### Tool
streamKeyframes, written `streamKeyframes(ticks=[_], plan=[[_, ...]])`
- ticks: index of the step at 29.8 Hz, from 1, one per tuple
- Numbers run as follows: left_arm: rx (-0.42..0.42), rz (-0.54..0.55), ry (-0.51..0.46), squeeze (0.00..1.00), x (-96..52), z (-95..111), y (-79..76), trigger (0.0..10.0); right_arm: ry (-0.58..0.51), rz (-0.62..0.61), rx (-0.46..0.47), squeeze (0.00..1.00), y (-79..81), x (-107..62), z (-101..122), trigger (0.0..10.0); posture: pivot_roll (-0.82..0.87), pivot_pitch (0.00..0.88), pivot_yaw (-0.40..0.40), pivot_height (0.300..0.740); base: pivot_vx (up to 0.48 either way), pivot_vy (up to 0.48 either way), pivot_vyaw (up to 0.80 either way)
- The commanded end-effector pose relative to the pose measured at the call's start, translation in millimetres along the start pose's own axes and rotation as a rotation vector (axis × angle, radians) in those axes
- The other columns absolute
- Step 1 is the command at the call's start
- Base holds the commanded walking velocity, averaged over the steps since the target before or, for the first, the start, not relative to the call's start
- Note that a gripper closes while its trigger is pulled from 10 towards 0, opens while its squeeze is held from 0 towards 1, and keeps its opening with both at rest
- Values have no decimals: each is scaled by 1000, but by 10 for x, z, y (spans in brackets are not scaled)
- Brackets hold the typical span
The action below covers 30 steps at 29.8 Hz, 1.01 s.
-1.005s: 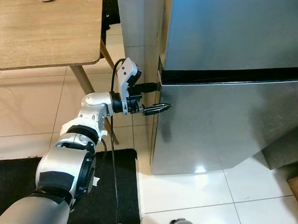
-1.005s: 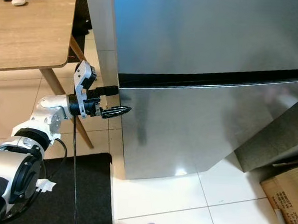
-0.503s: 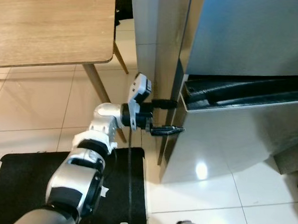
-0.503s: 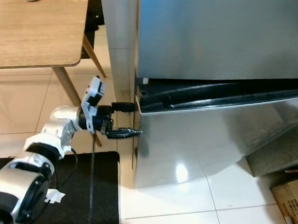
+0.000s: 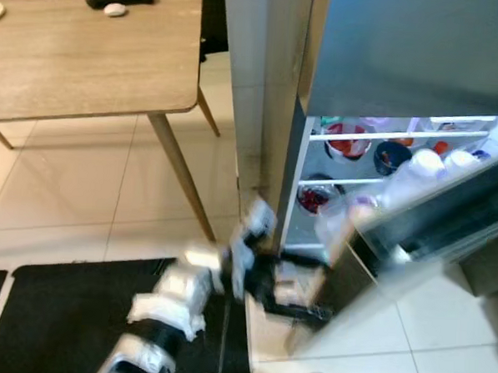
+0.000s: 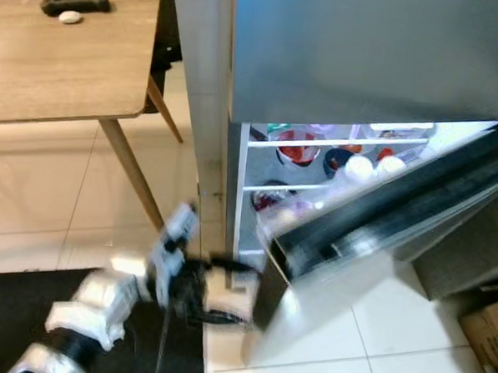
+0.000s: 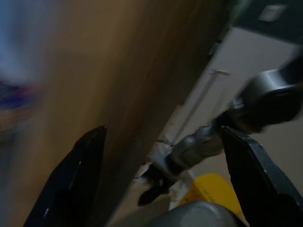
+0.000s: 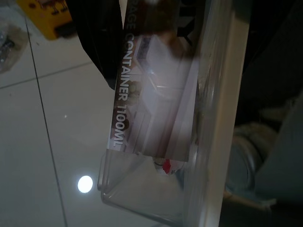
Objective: Restocking fridge
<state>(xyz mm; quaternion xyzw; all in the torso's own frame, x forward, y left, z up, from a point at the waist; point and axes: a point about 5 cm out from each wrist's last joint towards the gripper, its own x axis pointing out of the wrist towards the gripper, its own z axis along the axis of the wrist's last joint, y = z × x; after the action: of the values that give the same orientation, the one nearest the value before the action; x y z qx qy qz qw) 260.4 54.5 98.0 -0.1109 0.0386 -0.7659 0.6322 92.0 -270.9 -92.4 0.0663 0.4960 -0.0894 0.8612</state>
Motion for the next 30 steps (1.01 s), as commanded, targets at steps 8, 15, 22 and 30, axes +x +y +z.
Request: streamKeyframes(ticks=[8, 15, 22, 30], plan=[[-246, 765, 170, 0, -1026, -966, -196, 10000, 61, -46, 42, 0, 10, -18, -157, 10000, -174, 100, 23, 740, 0, 0, 0], [-418, 1042, 265, 0, -1414, -1364, -565, 10000, 71, -50, 48, 0, 36, -13, -178, 10000, -164, 88, 24, 740, 0, 0, 0], [-588, 1344, 377, 0, -1656, -1722, -919, 10000, 75, -54, 48, 0, 62, 6, -152, 10000, -158, 64, 23, 740, 0, 0, 0], [-782, 1641, 373, 0, -1761, -1944, -1191, 10000, 79, -55, 36, 0, 126, 51, -74, 10000, -145, 38, 11, 740, 0, 0, 0]])
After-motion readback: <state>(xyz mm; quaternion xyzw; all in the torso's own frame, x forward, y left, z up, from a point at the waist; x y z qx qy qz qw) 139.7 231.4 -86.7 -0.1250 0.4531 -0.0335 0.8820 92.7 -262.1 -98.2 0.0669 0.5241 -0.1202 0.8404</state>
